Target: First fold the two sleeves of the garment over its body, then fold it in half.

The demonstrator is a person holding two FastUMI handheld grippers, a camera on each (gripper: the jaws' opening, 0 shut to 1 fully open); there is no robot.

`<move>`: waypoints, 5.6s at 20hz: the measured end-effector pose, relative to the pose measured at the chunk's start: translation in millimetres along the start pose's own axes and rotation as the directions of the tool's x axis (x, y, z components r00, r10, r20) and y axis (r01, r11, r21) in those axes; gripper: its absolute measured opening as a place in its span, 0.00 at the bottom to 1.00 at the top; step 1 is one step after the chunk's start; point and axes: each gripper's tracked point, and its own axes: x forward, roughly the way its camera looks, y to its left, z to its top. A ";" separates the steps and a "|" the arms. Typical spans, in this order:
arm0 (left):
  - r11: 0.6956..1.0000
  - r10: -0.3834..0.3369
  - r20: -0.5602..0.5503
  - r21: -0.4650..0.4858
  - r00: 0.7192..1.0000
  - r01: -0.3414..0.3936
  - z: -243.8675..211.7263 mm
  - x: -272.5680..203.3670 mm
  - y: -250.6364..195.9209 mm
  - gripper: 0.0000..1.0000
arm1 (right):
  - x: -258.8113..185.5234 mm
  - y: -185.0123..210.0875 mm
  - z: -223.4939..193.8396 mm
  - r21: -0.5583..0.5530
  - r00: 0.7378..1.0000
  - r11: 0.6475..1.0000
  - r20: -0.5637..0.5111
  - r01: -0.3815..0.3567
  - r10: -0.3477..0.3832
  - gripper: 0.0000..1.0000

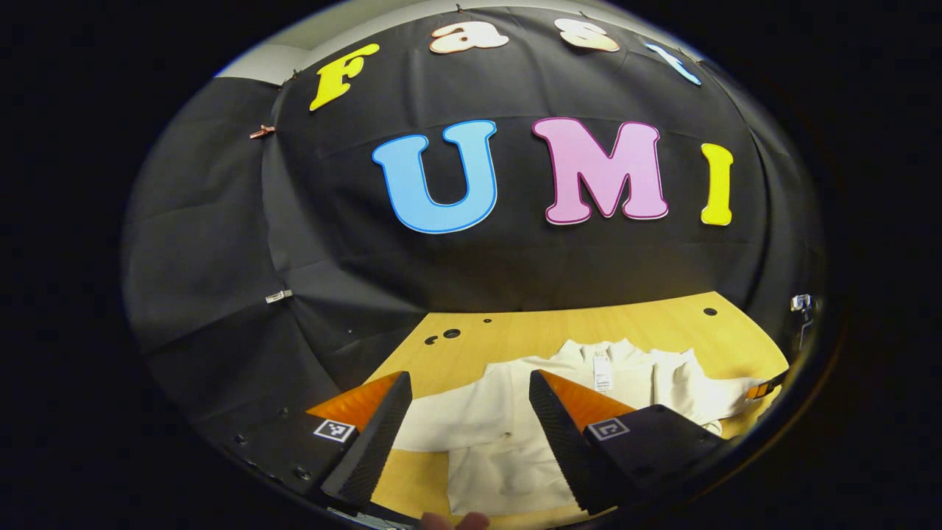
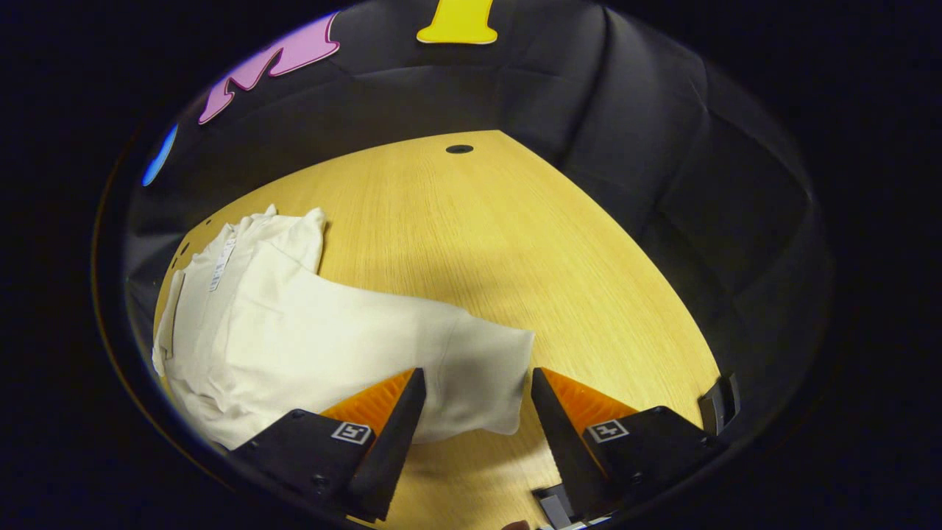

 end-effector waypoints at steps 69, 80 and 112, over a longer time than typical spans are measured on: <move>0.989 0.025 -0.509 -0.115 0.860 -0.097 -260.8 171.3 256.4 0.99 | -155.5 434.2 -23.0 -0.106 0.778 0.778 0.049 -0.619 0.626 0.70; 0.981 -0.040 -0.581 -0.176 0.813 -0.078 -277.5 177.5 233.8 0.67 | -197.9 306.1 -25.6 -0.022 0.839 0.847 0.132 -0.531 0.529 0.70; 0.881 -0.459 -0.312 -0.045 0.832 0.470 -104.8 88.1 -148.3 0.06 | -183.3 144.4 -44.4 0.117 0.898 0.893 0.127 -0.435 0.421 0.70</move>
